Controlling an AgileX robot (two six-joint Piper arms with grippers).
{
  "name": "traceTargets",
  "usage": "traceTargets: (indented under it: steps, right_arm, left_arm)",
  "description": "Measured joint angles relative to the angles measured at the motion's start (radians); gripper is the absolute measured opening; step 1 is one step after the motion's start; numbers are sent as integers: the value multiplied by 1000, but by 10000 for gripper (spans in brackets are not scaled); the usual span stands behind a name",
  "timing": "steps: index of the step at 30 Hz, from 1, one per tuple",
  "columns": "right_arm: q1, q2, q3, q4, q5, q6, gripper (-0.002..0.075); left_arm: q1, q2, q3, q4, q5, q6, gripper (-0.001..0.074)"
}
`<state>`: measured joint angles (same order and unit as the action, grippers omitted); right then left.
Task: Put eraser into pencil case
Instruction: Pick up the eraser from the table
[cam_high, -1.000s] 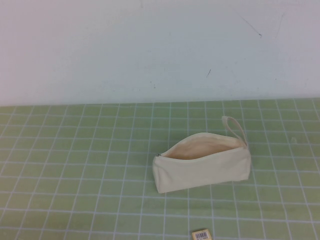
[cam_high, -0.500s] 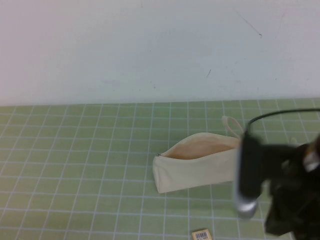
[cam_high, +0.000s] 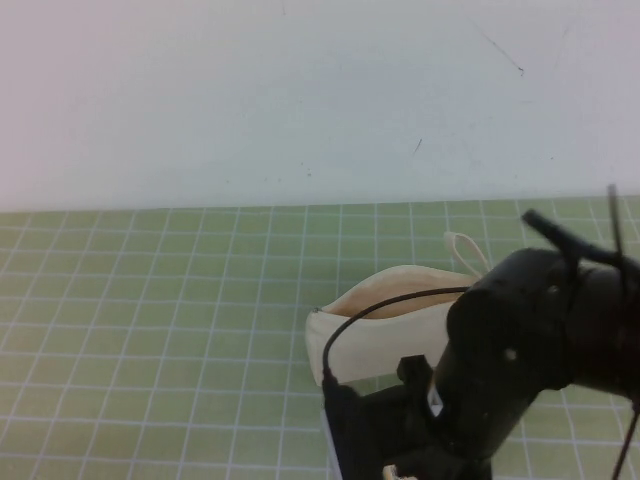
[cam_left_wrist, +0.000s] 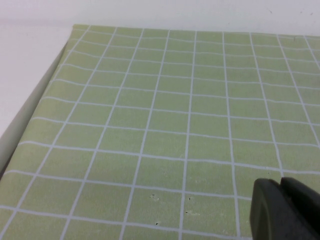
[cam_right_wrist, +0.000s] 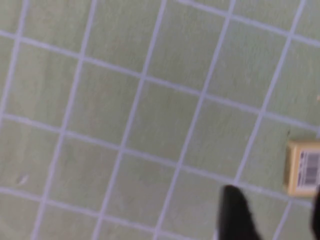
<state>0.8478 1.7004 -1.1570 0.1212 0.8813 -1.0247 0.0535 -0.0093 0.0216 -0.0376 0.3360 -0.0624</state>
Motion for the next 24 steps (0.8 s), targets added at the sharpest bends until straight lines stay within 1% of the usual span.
traceTargets:
  steps: [1,3,5,8,14,24]
  right_arm:
    - [5,14,0,-6,-22,-3,339]
    - [12,36,0,-25,-61,-9,426]
    - [14,58,0,-42,-101,-13,461]
    - [14,95,0,-74,-150,-13,461]
    - [12,174,-2,-121,-174,-15,428]
    - [-41,233,-10,-133,-210,27,419]
  left_arm:
    - [0,0,0,0,0,0,-2]
    - [0,0,0,0,0,0,-1]
    - [0,0,0,0,0,0,-2]
    - [0,0,0,0,0,0,-1]
    - [0,0,0,0,0,0,-1]
    - [0,0,0,0,0,0,-1]
